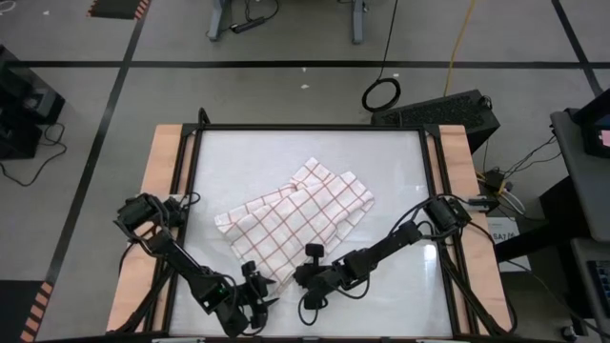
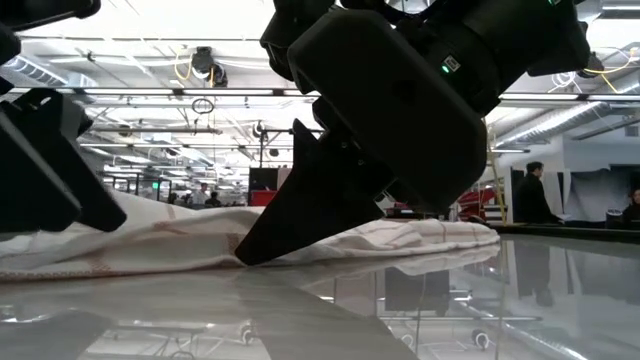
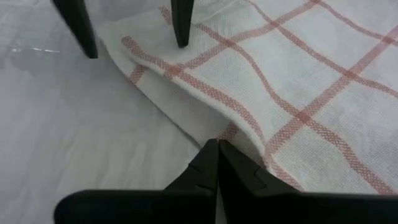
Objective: Roll towel
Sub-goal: Fold the white checkered towel
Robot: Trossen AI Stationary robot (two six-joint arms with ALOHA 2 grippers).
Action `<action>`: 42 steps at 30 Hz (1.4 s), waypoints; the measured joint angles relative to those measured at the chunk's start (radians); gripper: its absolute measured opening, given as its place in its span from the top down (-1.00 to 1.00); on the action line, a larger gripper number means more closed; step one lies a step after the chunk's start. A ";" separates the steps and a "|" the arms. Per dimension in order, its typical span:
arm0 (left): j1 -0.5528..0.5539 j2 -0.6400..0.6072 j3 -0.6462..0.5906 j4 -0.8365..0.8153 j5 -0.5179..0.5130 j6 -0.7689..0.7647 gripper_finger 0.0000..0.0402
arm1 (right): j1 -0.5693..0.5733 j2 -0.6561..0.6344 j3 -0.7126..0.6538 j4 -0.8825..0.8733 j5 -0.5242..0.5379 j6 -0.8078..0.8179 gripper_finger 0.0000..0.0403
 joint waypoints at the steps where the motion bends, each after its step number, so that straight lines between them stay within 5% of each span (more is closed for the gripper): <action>1: 0.000 0.000 0.000 -0.016 0.000 -0.011 -0.14 | 0.000 0.000 0.000 0.000 0.000 0.000 0.98; 9: 0.003 0.000 0.000 -0.040 0.077 -0.014 0.32 | 0.000 0.001 -0.001 0.000 -0.002 0.002 0.98; 17: 0.002 0.000 0.000 -0.044 0.089 0.001 0.42 | -0.001 0.003 -0.001 0.024 -0.007 0.001 0.98; 23: 0.000 0.000 0.000 -0.038 0.113 0.029 0.94 | -0.001 0.003 -0.002 0.025 -0.007 0.001 0.98; 42: -0.045 -0.106 0.000 -0.090 0.162 0.007 0.99 | -0.005 0.003 -0.002 0.028 -0.007 0.002 0.98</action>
